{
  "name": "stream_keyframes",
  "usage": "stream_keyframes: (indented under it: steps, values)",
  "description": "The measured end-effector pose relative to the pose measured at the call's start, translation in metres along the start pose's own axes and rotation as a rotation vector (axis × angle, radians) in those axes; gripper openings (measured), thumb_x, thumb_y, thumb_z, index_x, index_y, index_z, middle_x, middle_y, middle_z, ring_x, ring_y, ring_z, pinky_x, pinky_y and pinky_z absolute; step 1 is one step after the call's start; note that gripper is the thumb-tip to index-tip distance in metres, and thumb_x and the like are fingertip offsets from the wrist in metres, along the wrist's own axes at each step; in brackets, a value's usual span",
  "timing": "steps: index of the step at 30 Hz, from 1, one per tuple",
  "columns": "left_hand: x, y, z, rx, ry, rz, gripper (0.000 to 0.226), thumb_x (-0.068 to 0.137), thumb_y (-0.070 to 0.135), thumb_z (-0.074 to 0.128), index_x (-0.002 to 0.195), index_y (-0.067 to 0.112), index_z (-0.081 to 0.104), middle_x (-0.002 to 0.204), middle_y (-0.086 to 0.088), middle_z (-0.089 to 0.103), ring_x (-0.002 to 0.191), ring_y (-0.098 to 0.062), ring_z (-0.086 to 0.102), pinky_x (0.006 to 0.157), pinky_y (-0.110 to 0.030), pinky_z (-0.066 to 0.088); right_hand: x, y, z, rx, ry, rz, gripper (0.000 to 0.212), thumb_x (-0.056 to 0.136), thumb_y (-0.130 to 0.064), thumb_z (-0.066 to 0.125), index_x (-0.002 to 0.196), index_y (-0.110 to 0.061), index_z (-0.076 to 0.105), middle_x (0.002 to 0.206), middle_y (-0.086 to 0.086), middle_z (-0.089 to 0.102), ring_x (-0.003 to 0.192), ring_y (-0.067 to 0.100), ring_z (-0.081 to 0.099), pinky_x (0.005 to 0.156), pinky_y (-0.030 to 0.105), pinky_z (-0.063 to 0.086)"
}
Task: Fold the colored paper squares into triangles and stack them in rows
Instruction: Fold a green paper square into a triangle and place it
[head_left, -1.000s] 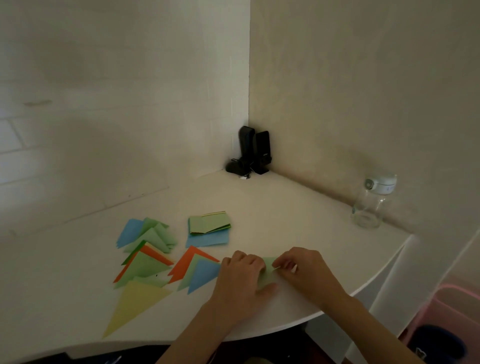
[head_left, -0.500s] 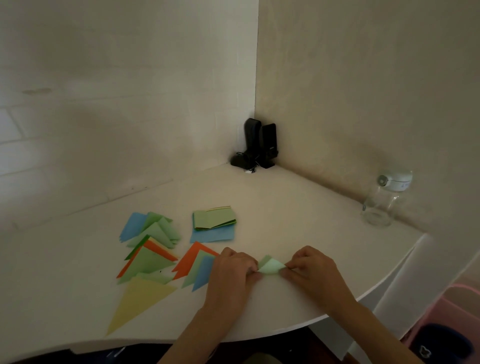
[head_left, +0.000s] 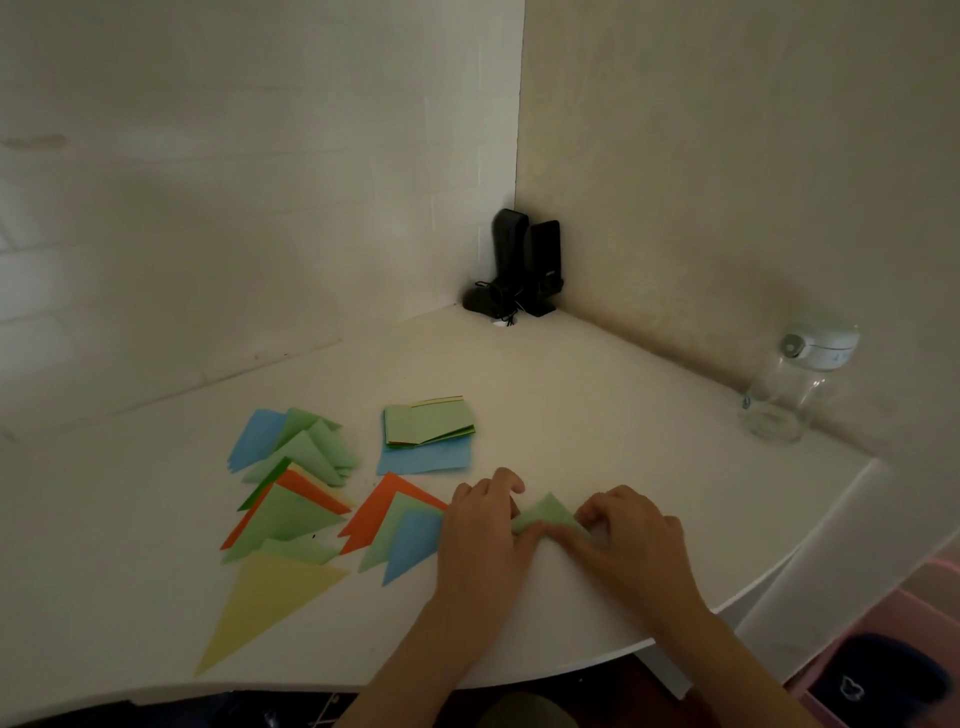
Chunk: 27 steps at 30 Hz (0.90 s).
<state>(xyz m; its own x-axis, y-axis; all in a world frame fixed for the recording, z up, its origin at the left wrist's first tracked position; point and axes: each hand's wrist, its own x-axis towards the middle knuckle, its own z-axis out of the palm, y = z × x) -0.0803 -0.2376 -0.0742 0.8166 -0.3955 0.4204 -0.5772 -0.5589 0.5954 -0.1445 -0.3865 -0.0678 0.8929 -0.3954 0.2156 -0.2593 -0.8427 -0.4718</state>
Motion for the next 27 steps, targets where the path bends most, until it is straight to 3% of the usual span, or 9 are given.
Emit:
stream_keyframes:
  steps: [5, 10, 14, 18, 20, 22, 24, 27]
  values:
    - [0.004, -0.002, -0.002, -0.085, -0.060, -0.098, 0.026, 0.077, 0.027, 0.071, 0.096, 0.026, 0.052, 0.078, 0.012, 0.055, 0.079, -0.008, 0.046, 0.067, -0.021, 0.037, 0.005, 0.002, -0.005, 0.100, -0.063, 0.025, 0.032, 0.072, -0.056, 0.067, 0.088, -0.036, 0.048, 0.084, -0.015, 0.053, 0.081, 0.003, 0.050, 0.076, 0.030, 0.031]
    - [0.010, -0.007, -0.012, -0.208, -0.123, -0.162, 0.026, 0.074, 0.008, 0.072, 0.088, 0.023, 0.057, 0.070, 0.012, 0.061, 0.063, 0.000, 0.052, 0.061, -0.011, 0.040, 0.010, 0.010, -0.011, 0.200, -0.176, 0.039, 0.027, 0.071, -0.041, 0.074, 0.086, -0.035, 0.051, 0.081, -0.015, 0.057, 0.069, -0.001, 0.049, 0.078, 0.032, 0.040]
    - [0.012, -0.014, -0.017, -0.269, -0.125, -0.155, 0.025, 0.072, -0.001, 0.070, 0.081, 0.022, 0.063, 0.070, 0.010, 0.066, 0.065, 0.001, 0.056, 0.060, -0.008, 0.041, 0.011, 0.019, -0.014, 0.312, -0.215, 0.014, 0.027, 0.069, -0.022, 0.077, 0.085, -0.032, 0.058, 0.079, -0.012, 0.061, 0.064, 0.000, 0.050, 0.064, 0.011, 0.040]
    - [0.015, -0.009, -0.022, -0.219, -0.160, -0.138, 0.029, 0.073, -0.012, 0.060, 0.082, 0.015, 0.066, 0.072, 0.005, 0.066, 0.065, -0.002, 0.058, 0.063, -0.009, 0.043, 0.009, 0.020, -0.013, 0.301, -0.188, 0.006, 0.024, 0.070, -0.020, 0.075, 0.082, -0.033, 0.059, 0.077, -0.014, 0.061, 0.070, -0.005, 0.052, 0.065, 0.006, 0.038]
    - [0.013, -0.002, -0.021, -0.089, -0.161, -0.110, 0.027, 0.079, -0.007, 0.055, 0.090, 0.016, 0.064, 0.080, 0.003, 0.064, 0.072, -0.005, 0.057, 0.069, -0.018, 0.046, 0.007, 0.019, -0.012, 0.284, -0.170, 0.008, 0.024, 0.071, -0.021, 0.074, 0.079, -0.037, 0.058, 0.077, -0.014, 0.060, 0.071, -0.004, 0.053, 0.067, 0.008, 0.039]
    - [0.010, 0.009, -0.018, 0.089, -0.169, -0.057, 0.016, 0.089, 0.011, 0.053, 0.102, 0.018, 0.059, 0.094, 0.001, 0.059, 0.086, -0.013, 0.054, 0.078, -0.027, 0.046, 0.005, 0.016, -0.011, 0.271, -0.151, 0.012, 0.024, 0.072, -0.023, 0.073, 0.075, -0.040, 0.056, 0.076, -0.015, 0.058, 0.069, -0.002, 0.053, 0.076, 0.019, 0.043]
    - [0.007, 0.019, -0.012, 0.209, -0.207, -0.028, 0.021, 0.092, 0.028, 0.052, 0.111, 0.018, 0.053, 0.105, -0.001, 0.051, 0.097, -0.017, 0.047, 0.083, -0.028, 0.041, 0.002, 0.012, -0.012, 0.266, -0.142, 0.025, 0.024, 0.073, -0.025, 0.073, 0.074, -0.041, 0.055, 0.077, -0.016, 0.057, 0.070, -0.003, 0.052, 0.082, 0.026, 0.044]
    - [0.008, 0.027, -0.005, 0.246, -0.239, -0.085, 0.031, 0.088, 0.029, 0.059, 0.115, 0.018, 0.050, 0.112, -0.003, 0.047, 0.101, -0.020, 0.046, 0.085, -0.029, 0.039, -0.002, 0.011, -0.013, 0.273, -0.125, 0.020, 0.019, 0.074, -0.026, 0.072, 0.077, -0.037, 0.058, 0.078, -0.018, 0.056, 0.072, -0.004, 0.052, 0.082, 0.023, 0.043]
